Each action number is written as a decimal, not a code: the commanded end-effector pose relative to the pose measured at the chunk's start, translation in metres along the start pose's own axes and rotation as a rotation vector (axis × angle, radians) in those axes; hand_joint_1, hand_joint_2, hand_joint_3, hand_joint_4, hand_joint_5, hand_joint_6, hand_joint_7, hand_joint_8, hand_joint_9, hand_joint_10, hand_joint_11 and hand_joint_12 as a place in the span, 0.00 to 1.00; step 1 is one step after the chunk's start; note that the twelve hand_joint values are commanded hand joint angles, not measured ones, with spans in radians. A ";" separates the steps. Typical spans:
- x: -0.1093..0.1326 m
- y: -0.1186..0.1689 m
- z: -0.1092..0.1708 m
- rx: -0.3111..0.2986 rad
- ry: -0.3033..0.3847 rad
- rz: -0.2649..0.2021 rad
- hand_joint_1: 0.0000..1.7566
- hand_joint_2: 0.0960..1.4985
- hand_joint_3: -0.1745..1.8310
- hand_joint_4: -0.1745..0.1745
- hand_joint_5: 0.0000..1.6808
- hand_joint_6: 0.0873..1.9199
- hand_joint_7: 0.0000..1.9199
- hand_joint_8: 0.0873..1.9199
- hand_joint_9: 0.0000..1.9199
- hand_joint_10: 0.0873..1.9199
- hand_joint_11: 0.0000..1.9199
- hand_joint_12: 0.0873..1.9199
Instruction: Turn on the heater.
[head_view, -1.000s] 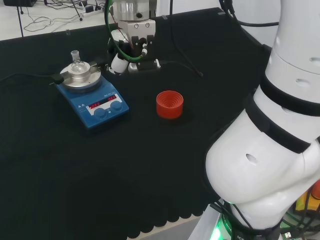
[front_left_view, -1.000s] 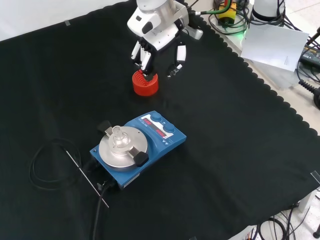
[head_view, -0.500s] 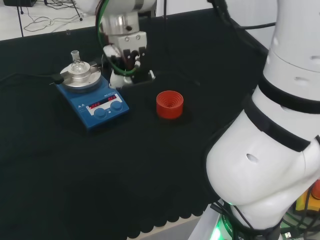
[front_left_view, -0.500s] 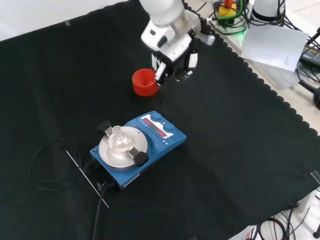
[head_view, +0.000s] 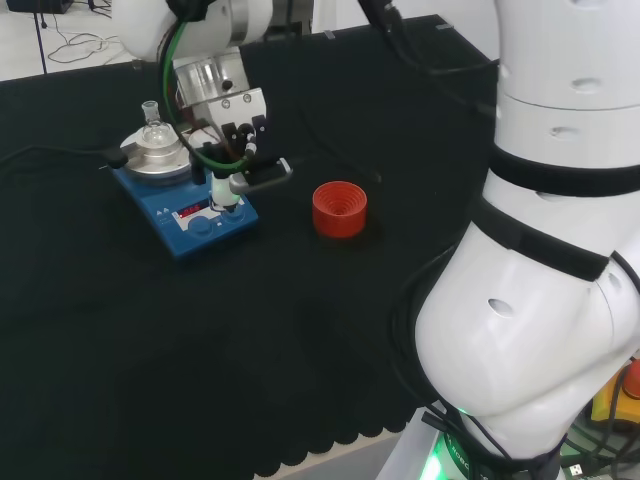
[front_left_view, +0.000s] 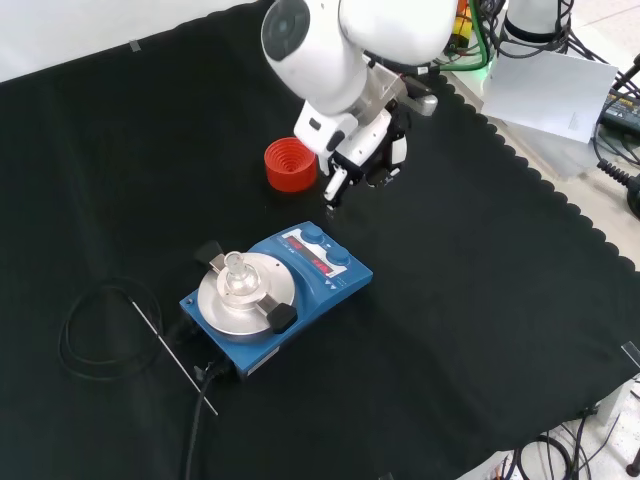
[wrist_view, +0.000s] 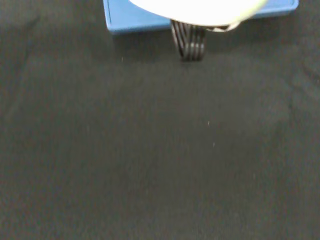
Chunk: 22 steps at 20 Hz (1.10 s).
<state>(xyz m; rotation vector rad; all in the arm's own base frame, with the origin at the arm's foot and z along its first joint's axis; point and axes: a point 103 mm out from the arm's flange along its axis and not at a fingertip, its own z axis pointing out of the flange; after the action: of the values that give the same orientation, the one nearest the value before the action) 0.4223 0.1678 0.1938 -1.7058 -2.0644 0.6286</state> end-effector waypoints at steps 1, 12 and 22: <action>0.002 0.004 0.010 0.068 -0.035 -0.004 0.83 0.41 0.65 0.34 0.15 0.37 0.78 0.99 0.79 0.90 0.53 0.76; 0.000 0.014 0.023 0.093 -0.043 -0.015 0.83 0.40 0.66 0.38 0.15 0.27 0.78 0.99 0.79 0.90 0.53 0.76; 0.003 0.031 0.035 0.110 -0.052 -0.025 0.83 0.40 0.66 0.41 0.17 0.11 0.79 0.99 0.79 0.89 0.52 0.76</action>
<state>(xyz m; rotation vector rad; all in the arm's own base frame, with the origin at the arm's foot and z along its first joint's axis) 0.4228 0.1705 0.1548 -1.6238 -2.0390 0.7667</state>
